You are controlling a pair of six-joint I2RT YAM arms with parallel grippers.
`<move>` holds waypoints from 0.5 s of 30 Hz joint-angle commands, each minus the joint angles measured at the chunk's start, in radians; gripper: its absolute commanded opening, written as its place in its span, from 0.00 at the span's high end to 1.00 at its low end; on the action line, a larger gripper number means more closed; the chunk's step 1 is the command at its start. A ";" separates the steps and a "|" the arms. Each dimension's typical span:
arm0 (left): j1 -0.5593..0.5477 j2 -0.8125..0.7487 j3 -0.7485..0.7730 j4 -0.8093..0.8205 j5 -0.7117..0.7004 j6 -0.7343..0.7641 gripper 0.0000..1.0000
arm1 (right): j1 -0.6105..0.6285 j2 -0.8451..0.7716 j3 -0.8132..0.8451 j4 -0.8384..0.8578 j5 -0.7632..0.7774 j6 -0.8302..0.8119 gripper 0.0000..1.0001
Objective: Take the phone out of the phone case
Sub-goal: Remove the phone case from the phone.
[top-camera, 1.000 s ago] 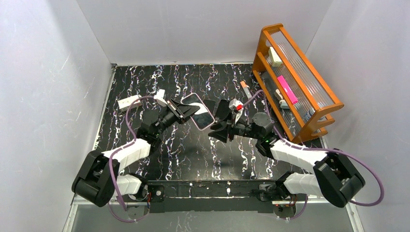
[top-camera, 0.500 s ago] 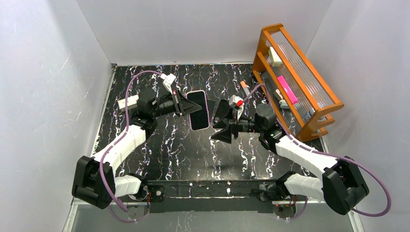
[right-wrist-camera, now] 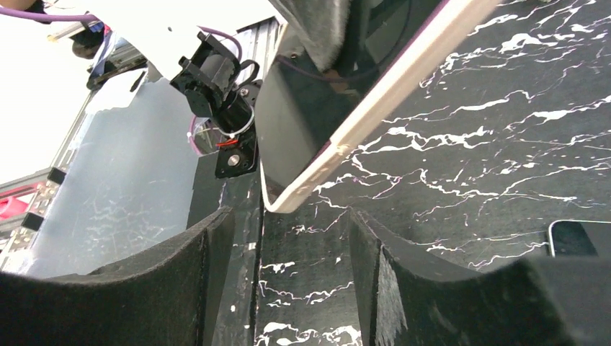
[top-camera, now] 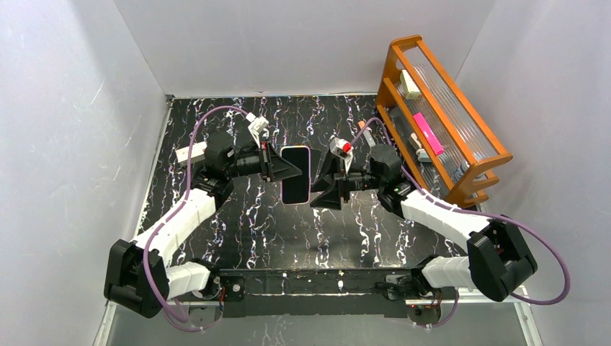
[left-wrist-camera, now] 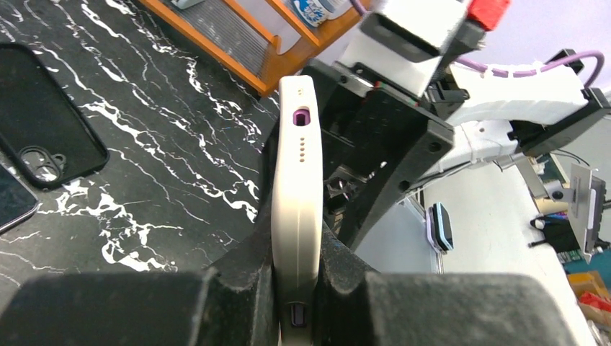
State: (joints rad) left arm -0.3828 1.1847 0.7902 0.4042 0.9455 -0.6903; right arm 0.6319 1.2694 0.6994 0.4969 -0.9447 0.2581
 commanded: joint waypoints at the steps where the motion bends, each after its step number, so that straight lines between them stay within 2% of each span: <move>1: -0.018 -0.061 0.050 0.063 0.051 -0.004 1.00 | 0.018 0.029 0.049 0.064 -0.058 0.012 0.35; 6: -0.042 -0.055 0.052 0.079 0.059 -0.017 1.00 | 0.031 0.049 0.055 0.093 -0.067 0.018 0.40; 9: -0.052 -0.058 0.052 0.083 0.054 -0.020 1.00 | 0.032 0.056 0.065 0.097 -0.081 0.013 0.47; 15: -0.065 -0.041 0.055 0.090 0.048 -0.049 1.00 | 0.037 0.066 0.074 0.081 -0.114 -0.025 0.70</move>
State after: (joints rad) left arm -0.4297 1.1679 0.7921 0.4393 0.9630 -0.7010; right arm 0.6643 1.3285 0.7219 0.5354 -1.0332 0.2661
